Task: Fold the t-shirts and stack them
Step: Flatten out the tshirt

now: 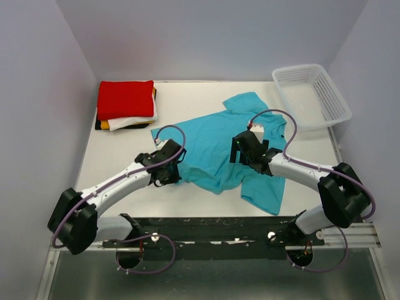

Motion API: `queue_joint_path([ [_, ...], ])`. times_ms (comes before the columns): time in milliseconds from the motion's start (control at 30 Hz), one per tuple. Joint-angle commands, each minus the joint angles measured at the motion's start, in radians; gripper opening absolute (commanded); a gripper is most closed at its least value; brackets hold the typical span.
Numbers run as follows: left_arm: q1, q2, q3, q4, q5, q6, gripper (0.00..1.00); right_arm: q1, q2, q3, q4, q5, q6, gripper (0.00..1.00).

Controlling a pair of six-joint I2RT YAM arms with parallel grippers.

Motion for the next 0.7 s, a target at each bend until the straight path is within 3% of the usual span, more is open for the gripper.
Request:
queue_joint_path([
  [0,-0.033,-0.195,-0.163,-0.085,0.007,-0.108,0.00,0.000,-0.020,0.006,-0.041,0.038,0.027,1.00],
  [200,-0.043,-0.355,-0.348,-0.134,0.060,-0.195,0.00,0.000,-0.003,0.011,-0.087,0.034,0.052,1.00],
  [433,-0.070,-0.568,-0.457,-0.155,0.162,-0.232,0.00,-0.001,-0.038,0.004,-0.121,0.012,0.065,1.00],
  [533,-0.074,-0.641,-0.477,-0.191,0.189,-0.244,0.14,0.001,-0.059,-0.003,-0.133,0.014,0.074,1.00],
  [567,-0.075,-0.657,-0.480,-0.181,0.205,-0.236,0.22,-0.001,-0.064,-0.006,-0.135,0.015,0.079,1.00],
  [600,-0.076,-0.675,-0.479,-0.172,0.234,-0.225,0.37,0.000,-0.071,-0.009,-0.138,0.015,0.083,1.00],
  [667,-0.076,-0.694,-0.454,-0.185,0.240,-0.217,0.44,0.000,-0.084,-0.010,-0.144,0.008,0.084,1.00],
])
